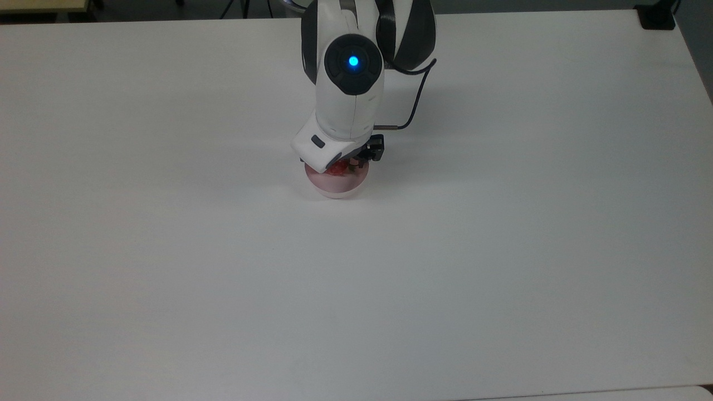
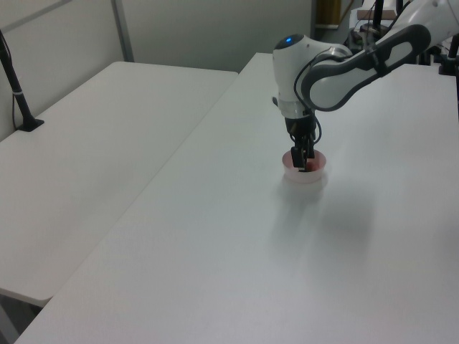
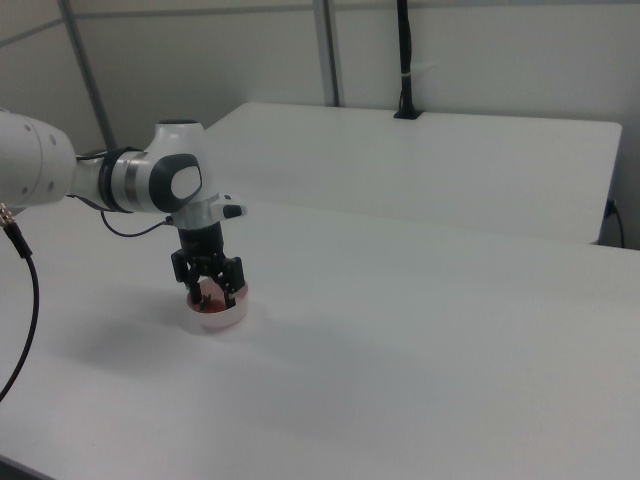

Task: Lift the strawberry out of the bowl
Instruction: 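Close the gripper on the red strawberry inside the bowl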

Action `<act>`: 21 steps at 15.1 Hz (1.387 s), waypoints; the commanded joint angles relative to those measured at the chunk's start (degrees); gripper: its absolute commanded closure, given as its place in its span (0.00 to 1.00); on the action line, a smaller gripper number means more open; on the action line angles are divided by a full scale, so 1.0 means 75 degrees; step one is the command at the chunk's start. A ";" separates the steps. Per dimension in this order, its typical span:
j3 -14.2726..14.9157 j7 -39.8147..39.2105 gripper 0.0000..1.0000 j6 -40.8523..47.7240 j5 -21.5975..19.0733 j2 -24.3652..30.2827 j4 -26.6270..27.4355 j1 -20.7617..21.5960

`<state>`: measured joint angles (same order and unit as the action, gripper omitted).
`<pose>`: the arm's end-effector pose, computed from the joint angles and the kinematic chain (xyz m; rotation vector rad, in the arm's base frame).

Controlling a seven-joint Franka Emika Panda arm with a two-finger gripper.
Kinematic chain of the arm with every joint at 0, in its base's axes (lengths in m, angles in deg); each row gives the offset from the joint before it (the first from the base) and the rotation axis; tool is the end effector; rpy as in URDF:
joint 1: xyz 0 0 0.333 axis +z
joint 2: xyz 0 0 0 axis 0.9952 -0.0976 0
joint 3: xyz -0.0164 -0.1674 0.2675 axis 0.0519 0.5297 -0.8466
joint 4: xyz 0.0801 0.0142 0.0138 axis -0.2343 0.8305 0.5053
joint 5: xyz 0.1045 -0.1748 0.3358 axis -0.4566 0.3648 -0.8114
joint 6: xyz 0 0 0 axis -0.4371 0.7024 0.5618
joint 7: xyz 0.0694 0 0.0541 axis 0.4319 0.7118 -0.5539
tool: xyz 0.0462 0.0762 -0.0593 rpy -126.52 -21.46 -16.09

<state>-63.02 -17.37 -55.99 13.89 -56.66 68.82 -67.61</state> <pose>0.6317 0.0984 0.3205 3.0555 0.1161 -0.2275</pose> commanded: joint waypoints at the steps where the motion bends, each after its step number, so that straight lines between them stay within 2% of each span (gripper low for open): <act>1: 0.0041 -0.0410 0.18 -0.0168 -0.0070 0.0010 0.0168 0.0047; 4: 0.0052 -0.0411 0.21 -0.0179 -0.0070 -0.0025 0.0180 0.0035; 7: 0.0041 -0.0410 0.38 -0.0191 -0.0070 -0.0072 0.0180 0.0035; 9: 0.0041 -0.0376 0.44 -0.0272 -0.0116 -0.0072 0.0180 0.0035; 16: 0.0041 -0.0282 0.44 -0.0215 -0.0233 0.0290 -0.0101 -0.0024; 21: 0.0262 -0.0293 0.44 -0.0261 -0.0409 0.0408 -0.0604 -0.0071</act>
<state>-62.25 -19.08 -56.75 12.04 -54.94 65.15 -68.05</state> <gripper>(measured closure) 0.441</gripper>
